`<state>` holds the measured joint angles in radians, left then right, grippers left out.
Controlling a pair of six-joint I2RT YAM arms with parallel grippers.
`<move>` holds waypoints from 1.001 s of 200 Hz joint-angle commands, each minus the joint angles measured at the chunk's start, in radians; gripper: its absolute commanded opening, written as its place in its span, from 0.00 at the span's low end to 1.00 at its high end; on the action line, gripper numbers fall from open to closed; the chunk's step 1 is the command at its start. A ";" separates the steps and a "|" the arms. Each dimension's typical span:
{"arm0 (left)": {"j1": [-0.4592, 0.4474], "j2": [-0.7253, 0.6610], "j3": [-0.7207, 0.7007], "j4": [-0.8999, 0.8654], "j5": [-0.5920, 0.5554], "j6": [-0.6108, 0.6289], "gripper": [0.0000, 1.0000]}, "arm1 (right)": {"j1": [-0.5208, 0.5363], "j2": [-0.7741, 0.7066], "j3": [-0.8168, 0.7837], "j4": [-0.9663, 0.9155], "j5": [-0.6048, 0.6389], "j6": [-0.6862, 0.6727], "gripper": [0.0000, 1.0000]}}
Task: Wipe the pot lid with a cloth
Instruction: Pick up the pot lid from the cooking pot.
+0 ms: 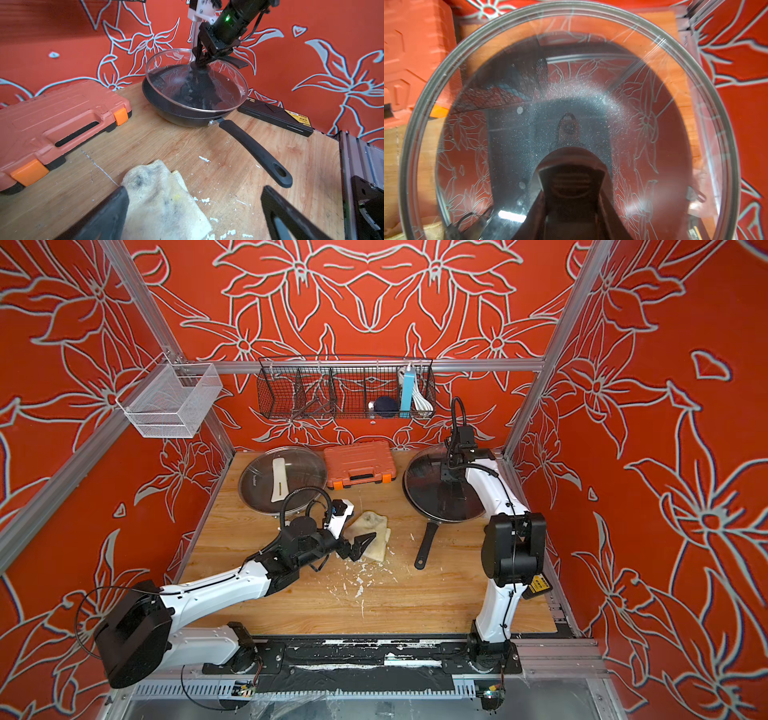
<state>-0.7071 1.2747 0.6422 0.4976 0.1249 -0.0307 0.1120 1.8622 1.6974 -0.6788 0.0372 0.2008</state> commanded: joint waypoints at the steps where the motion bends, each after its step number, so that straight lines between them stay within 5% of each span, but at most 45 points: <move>1: -0.003 -0.006 0.042 -0.045 -0.030 -0.032 0.99 | 0.002 -0.106 0.000 0.107 0.027 0.009 0.00; 91: -0.002 0.048 0.234 -0.398 -0.162 -0.256 0.99 | 0.005 -0.358 -0.215 0.146 -0.065 0.041 0.00; 164: -0.002 0.238 0.441 -0.706 -0.225 -0.350 0.99 | 0.039 -0.668 -0.462 0.234 -0.122 0.082 0.00; 200: -0.002 0.355 0.526 -0.819 -0.214 -0.405 0.89 | 0.059 -0.760 -0.497 0.201 -0.160 0.089 0.00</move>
<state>-0.7071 1.5677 1.1168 -0.1951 -0.0780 -0.3782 0.1551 1.1839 1.1862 -0.6006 -0.0807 0.2634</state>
